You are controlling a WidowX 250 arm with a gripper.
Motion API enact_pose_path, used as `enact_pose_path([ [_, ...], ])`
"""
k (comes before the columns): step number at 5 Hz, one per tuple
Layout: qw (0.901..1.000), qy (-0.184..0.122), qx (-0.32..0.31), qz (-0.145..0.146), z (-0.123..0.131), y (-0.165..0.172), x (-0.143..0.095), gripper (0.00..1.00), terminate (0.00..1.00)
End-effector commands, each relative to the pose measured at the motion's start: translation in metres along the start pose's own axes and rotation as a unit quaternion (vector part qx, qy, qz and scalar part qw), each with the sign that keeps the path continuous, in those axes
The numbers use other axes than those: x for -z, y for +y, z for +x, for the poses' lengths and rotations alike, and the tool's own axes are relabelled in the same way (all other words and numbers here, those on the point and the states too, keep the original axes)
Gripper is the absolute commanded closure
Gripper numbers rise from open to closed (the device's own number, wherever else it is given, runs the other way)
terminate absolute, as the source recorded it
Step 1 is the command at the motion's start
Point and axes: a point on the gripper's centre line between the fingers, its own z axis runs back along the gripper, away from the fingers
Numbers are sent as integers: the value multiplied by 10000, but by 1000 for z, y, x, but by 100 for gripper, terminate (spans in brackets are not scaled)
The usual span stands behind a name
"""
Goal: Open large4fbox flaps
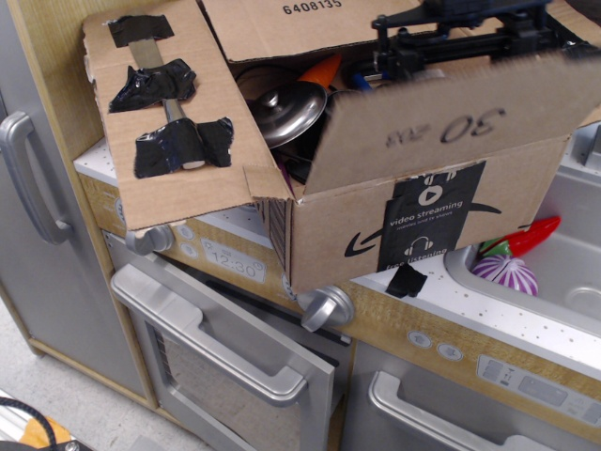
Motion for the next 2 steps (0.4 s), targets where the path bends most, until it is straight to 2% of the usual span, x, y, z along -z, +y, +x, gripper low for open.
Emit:
enact_pose_path([
  [1, 9983, -576, -4, -36, -30, -10, -2, 0, 0],
  [2, 9974, -724, 12, 8, -34, -10, 12, 0, 0],
])
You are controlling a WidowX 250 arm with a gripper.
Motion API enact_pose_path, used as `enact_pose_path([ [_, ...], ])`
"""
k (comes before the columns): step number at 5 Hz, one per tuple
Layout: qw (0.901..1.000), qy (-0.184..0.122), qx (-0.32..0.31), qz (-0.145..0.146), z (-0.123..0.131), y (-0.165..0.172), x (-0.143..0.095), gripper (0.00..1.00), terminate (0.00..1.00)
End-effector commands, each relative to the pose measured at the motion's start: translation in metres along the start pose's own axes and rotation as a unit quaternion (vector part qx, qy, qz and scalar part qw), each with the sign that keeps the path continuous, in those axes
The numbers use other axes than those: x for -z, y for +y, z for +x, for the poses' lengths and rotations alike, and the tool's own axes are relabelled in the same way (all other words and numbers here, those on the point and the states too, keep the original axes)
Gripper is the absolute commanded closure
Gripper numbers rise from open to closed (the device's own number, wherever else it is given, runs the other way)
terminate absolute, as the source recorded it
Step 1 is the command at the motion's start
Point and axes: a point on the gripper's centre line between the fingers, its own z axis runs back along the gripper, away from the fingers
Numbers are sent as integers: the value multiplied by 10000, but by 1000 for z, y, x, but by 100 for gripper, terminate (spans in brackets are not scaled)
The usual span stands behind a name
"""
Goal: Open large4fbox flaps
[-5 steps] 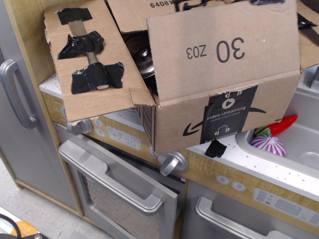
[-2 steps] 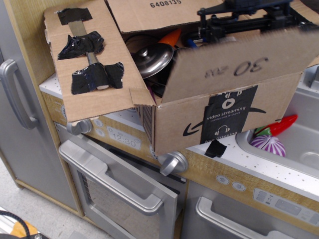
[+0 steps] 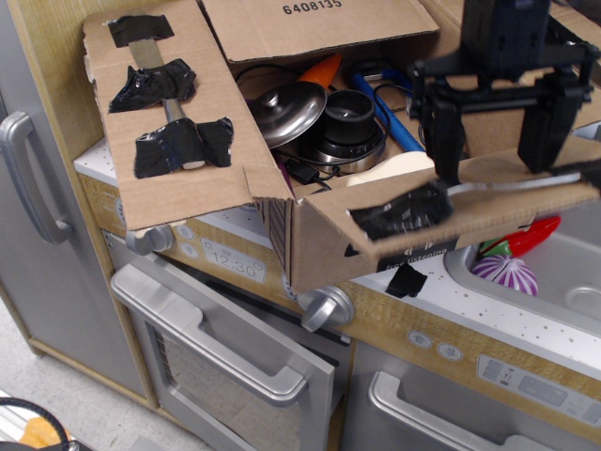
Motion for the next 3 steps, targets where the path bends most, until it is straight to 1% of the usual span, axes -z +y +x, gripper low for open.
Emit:
enact_pose_path([
  [1, 9988, -426, 22, -233, -5, -4, -2, 0, 0],
  [2, 9978, -602, 117, -250, -6, -2, 8, 0, 0],
  [3, 9973, -640, 136, -335, -4, 0, 11, 0, 100],
])
